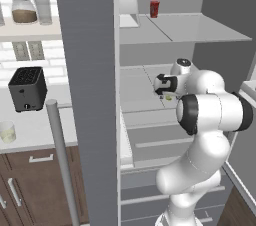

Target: Grab a lemon wedge from the fridge and one ice cube from the ice bowl, and put them in the glass of lemonade.

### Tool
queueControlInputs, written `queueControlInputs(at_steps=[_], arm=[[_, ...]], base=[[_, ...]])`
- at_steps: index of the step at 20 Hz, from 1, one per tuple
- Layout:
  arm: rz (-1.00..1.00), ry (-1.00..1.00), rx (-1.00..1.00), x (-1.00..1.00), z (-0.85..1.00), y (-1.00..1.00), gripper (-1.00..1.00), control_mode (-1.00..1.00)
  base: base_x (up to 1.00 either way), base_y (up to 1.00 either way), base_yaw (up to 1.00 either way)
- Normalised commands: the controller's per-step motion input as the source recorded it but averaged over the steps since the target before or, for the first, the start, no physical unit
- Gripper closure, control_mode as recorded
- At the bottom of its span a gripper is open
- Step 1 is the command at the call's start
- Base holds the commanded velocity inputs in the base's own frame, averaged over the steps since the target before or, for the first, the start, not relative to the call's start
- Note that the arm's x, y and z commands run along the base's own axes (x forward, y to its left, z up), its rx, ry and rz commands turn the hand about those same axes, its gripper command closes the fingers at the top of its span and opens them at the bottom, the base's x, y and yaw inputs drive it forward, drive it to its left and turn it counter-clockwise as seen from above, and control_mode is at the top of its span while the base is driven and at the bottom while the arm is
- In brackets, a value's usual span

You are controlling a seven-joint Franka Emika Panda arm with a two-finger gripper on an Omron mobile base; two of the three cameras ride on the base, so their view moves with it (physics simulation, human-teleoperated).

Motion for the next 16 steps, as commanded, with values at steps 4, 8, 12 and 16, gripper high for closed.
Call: queueControlInputs(at_steps=[4,8,12,16], arm=[[0.00,0.08,0.00,-0.09,-0.09,0.00,-1.00,-1.00],[0.00,0.10,0.00,0.00,-0.16,0.00,-1.00,-1.00],[0.00,0.11,0.00,-0.07,-0.14,0.00,-1.00,-1.00],[0.00,0.10,0.00,-0.27,-0.16,0.00,-1.00,-1.00]], base=[[0.00,0.00,0.00],[0.00,0.00,0.00],[0.00,0.00,0.00],[0.00,0.00,0.00]])
